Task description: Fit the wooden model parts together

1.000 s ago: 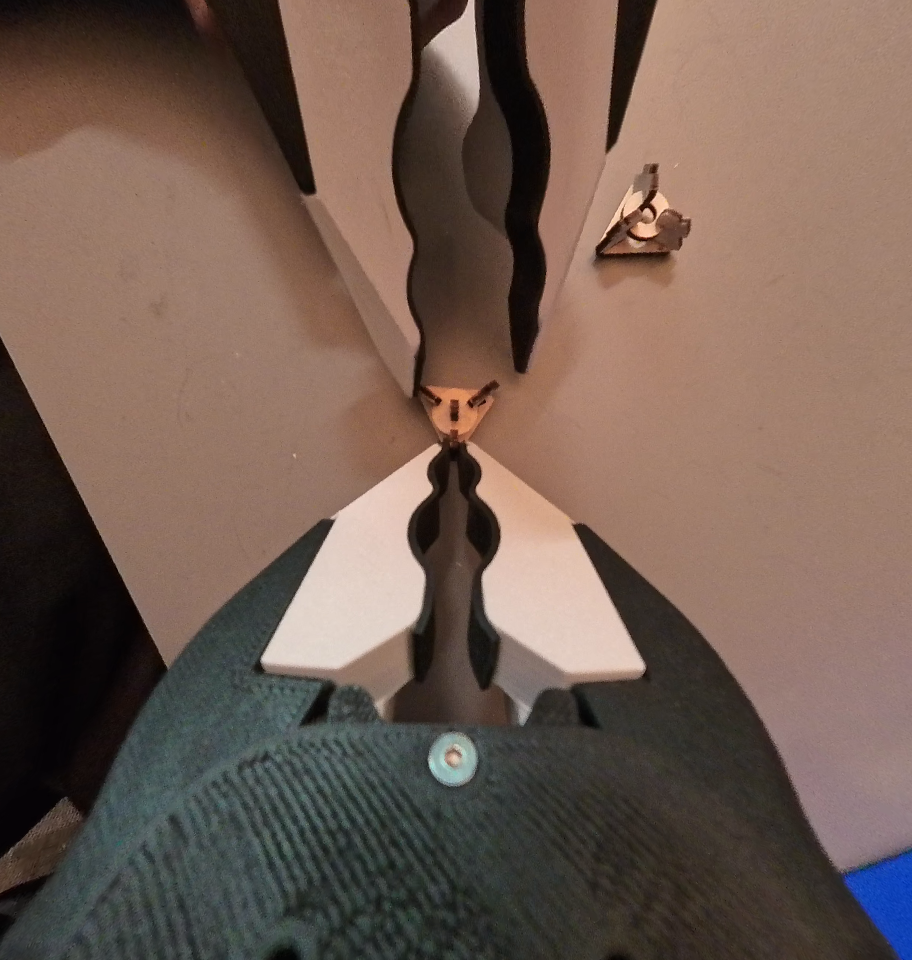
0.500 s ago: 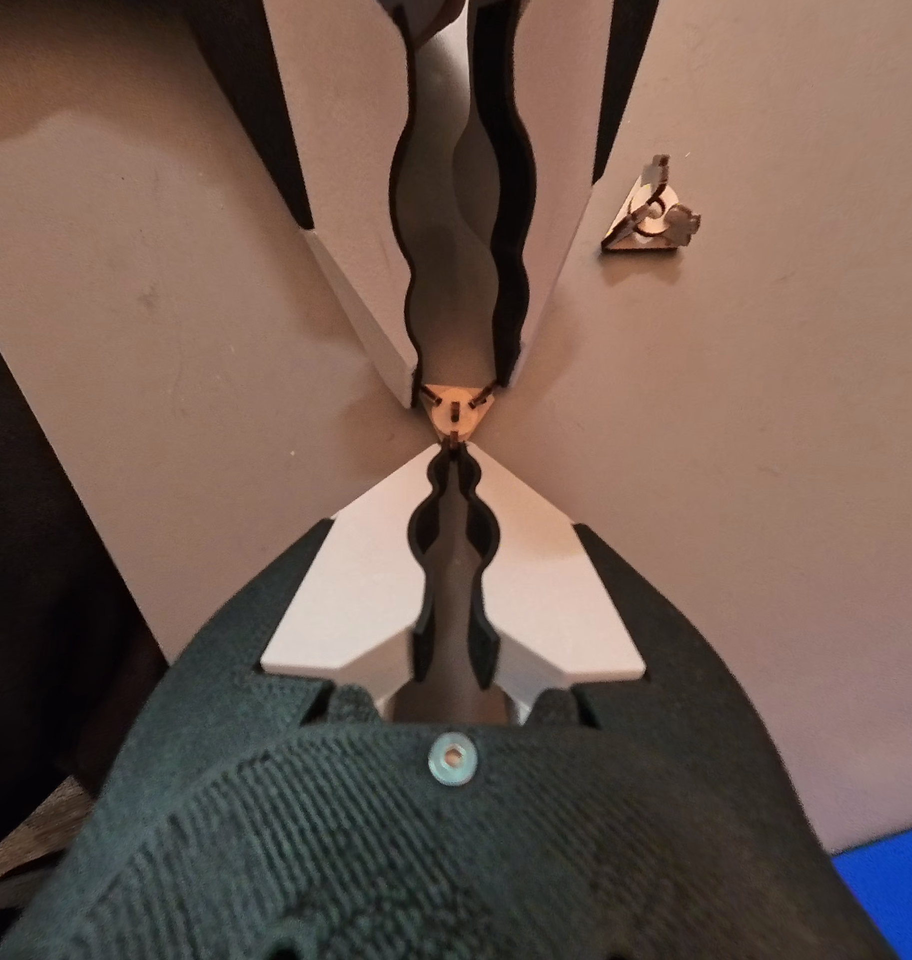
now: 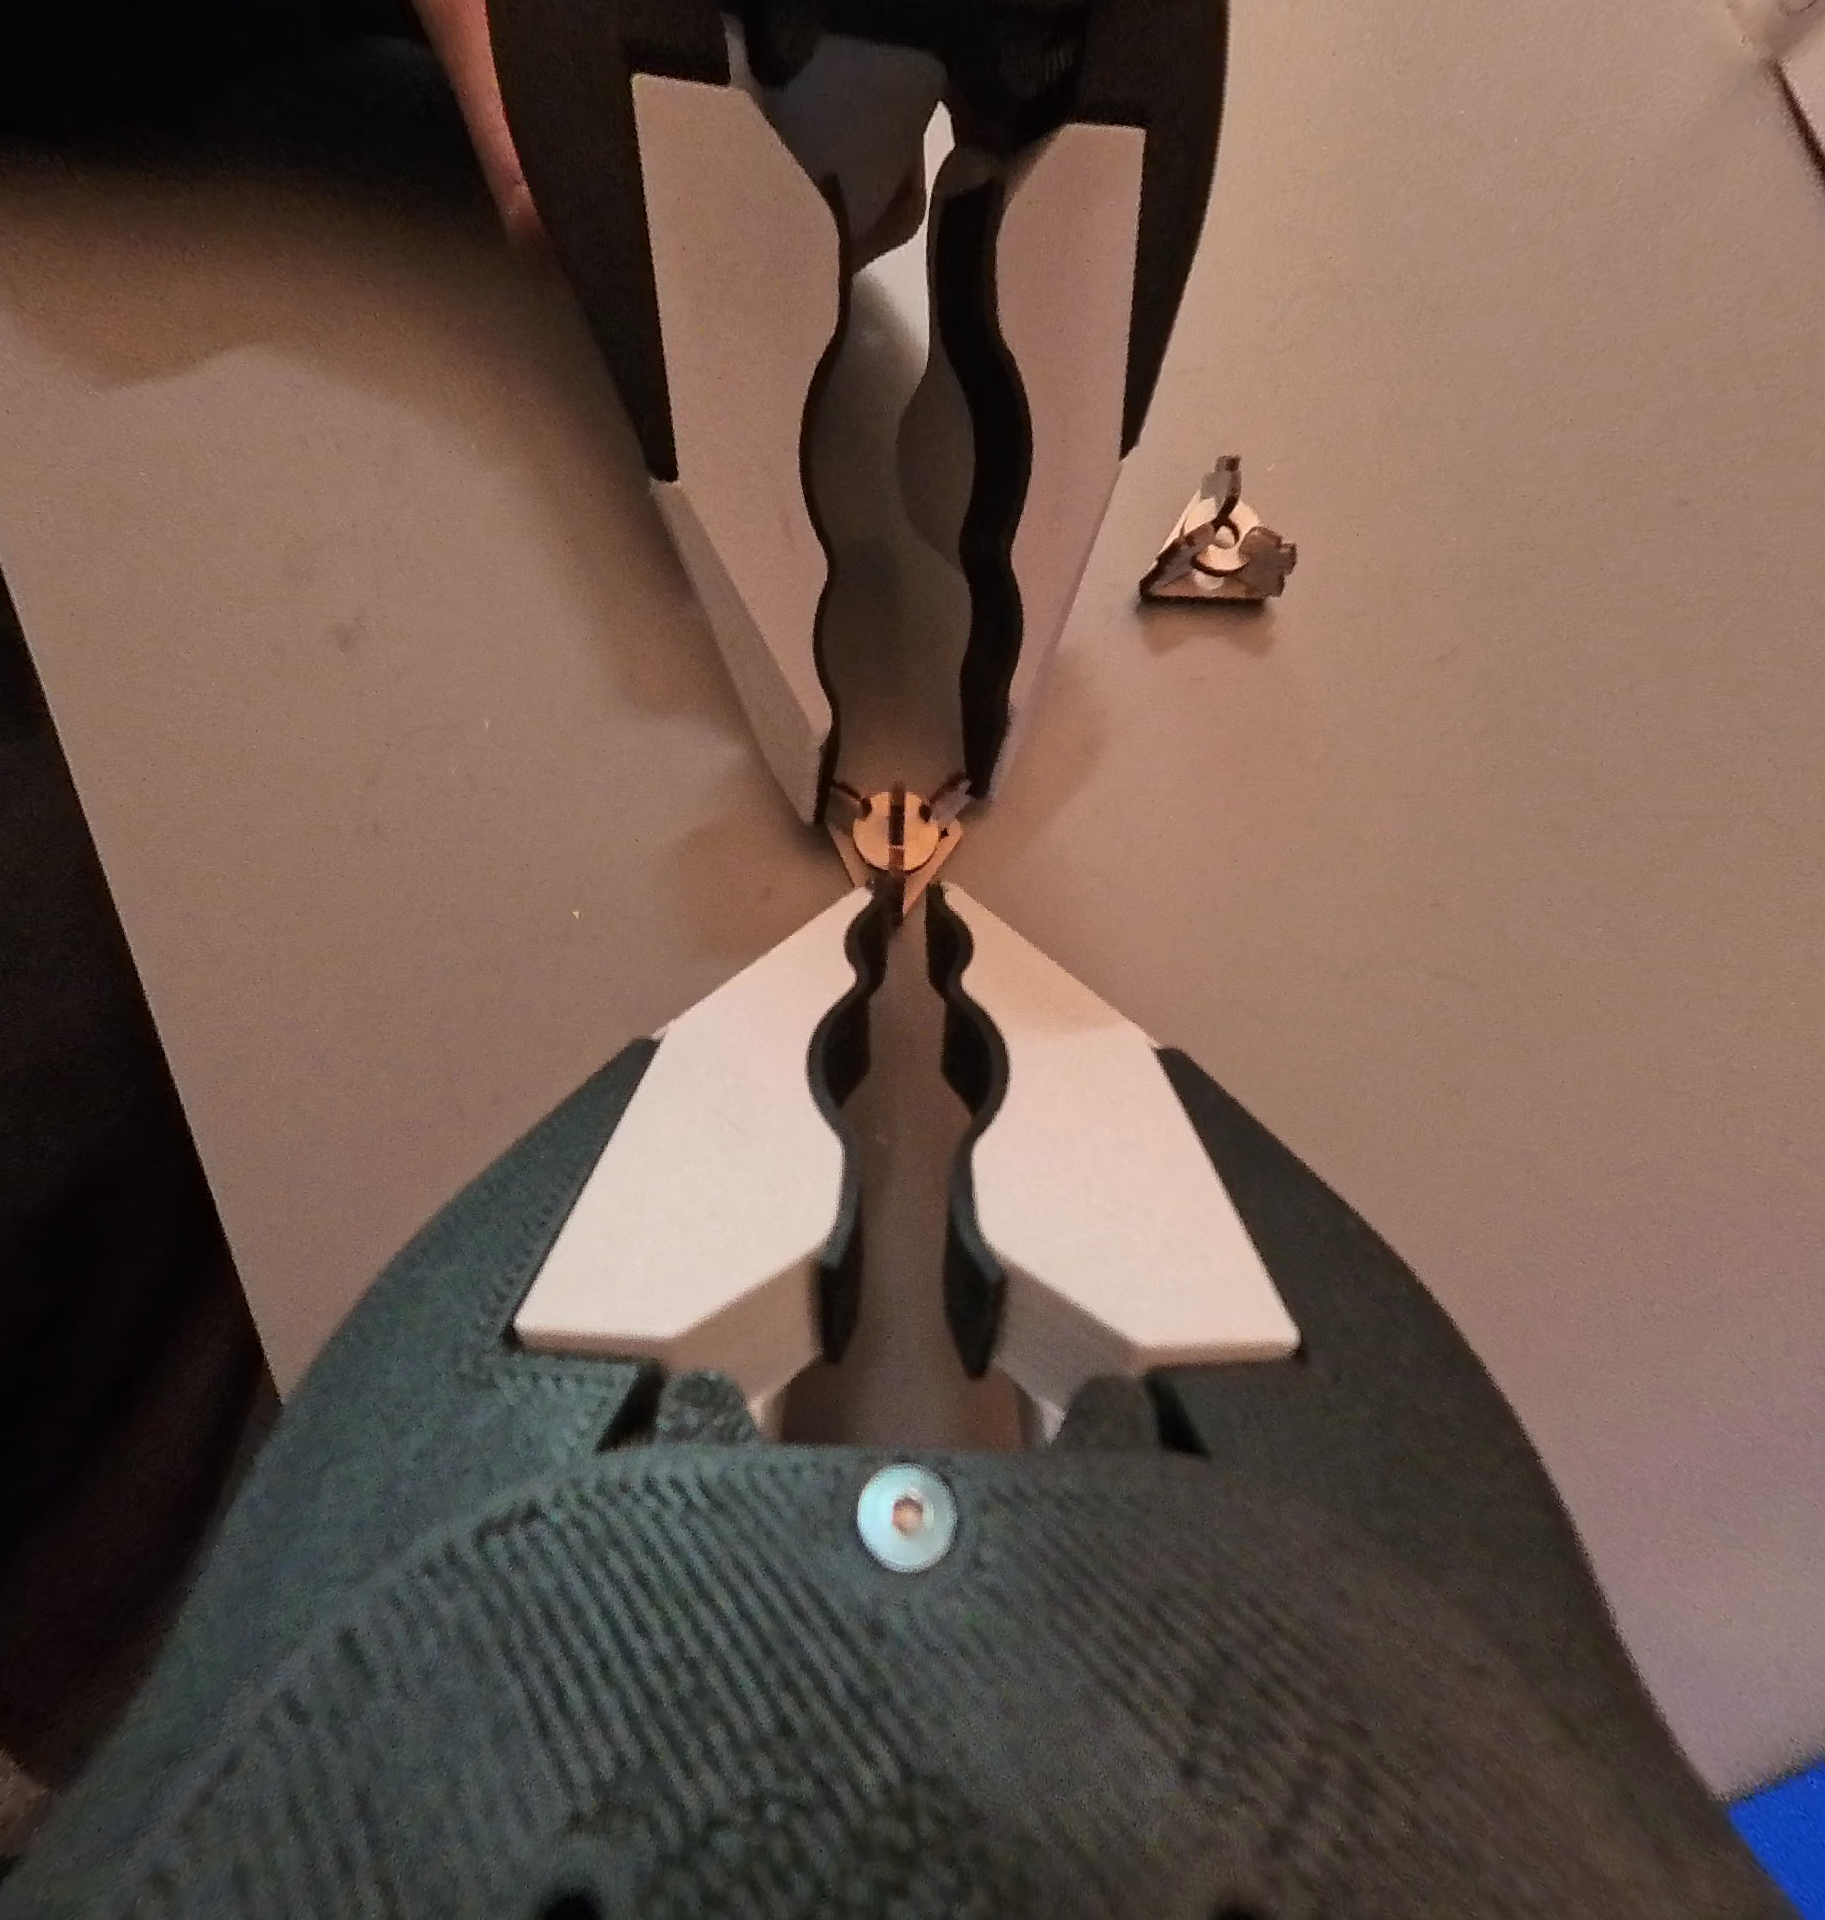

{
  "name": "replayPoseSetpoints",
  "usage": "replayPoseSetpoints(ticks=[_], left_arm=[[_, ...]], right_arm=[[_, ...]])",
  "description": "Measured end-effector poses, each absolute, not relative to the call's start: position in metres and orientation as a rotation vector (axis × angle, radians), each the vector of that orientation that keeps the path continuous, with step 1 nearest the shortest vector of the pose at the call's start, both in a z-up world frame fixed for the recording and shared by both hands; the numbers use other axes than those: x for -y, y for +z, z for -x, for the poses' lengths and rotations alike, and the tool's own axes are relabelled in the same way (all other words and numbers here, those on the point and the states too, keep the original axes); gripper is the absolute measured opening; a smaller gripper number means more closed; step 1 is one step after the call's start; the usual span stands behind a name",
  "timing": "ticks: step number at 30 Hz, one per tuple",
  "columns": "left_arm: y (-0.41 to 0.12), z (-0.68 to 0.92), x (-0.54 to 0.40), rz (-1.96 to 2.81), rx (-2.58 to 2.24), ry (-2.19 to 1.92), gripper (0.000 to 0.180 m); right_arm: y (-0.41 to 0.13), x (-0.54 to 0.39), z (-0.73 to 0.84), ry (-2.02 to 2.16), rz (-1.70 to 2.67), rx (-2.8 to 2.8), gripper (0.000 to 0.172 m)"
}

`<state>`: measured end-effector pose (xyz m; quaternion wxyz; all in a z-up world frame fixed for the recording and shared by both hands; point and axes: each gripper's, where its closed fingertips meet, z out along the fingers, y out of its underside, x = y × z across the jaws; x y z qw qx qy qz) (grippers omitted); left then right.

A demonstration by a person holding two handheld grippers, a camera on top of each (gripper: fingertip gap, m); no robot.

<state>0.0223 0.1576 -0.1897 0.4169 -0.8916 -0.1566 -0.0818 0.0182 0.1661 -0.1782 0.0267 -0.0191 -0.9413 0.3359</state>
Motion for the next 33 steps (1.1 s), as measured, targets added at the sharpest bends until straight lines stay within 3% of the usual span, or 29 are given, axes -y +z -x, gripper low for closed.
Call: replayPoseSetpoints(ticks=[33], left_arm=[[-0.1900,-0.0234,-0.1583,2.280,0.389,-0.179,0.030]], right_arm=[[-0.1833,-0.1632,-0.0227,1.009,0.199,2.991,0.001]])
